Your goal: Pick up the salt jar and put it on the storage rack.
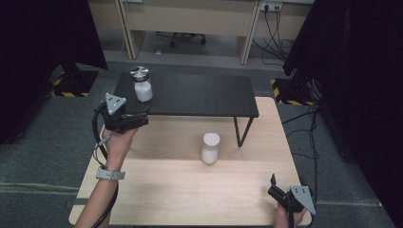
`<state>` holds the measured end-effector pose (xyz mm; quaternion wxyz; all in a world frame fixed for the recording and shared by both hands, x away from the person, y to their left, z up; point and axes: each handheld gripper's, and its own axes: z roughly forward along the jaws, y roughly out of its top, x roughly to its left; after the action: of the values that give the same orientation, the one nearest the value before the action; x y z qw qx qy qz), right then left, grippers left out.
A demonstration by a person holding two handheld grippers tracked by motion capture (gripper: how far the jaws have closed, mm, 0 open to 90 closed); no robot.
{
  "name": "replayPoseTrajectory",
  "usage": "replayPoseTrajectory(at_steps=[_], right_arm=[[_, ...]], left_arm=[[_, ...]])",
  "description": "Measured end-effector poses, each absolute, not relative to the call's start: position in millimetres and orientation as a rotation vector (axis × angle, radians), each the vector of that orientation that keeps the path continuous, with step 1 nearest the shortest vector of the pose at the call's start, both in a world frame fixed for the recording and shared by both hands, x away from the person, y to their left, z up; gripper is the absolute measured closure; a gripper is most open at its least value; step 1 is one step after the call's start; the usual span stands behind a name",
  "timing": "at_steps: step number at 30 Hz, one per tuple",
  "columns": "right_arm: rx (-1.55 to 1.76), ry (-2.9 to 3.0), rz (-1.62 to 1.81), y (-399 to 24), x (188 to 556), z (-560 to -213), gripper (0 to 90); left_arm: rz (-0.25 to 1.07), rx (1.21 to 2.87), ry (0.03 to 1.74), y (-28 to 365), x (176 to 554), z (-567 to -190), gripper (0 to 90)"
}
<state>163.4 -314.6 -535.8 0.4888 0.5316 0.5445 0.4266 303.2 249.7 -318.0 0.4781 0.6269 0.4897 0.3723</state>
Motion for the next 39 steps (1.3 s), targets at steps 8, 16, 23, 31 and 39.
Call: replayPoseTrajectory(at_steps=[8, 16, 23, 31, 39], right_arm=[[1.287, 1.330, 1.045, -316.3, 163.1, -535.8, 0.2], [1.286, 1.326, 1.051, -316.8, 162.5, -536.3, 0.2], [1.277, 1.333, 1.053, -317.5, 162.6, -536.7, 0.2], [1.277, 1.351, 1.040, -317.2, 163.8, -534.8, 0.2], [1.279, 1.364, 1.020, -315.4, 165.5, -533.0, 0.2]], left_arm=[[0.913, 1.545, 1.190, 247.1, 288.0, -325.6, 0.0], [0.912, 1.545, 1.201, 249.2, 271.1, -334.9, 0.0], [0.924, 1.560, 1.226, 258.1, 258.5, -348.0, 0.0], [0.926, 1.564, 1.279, 275.4, 246.7, -373.1, 0.0], [0.898, 1.585, 1.339, 287.9, 242.9, -395.8, 0.0]])
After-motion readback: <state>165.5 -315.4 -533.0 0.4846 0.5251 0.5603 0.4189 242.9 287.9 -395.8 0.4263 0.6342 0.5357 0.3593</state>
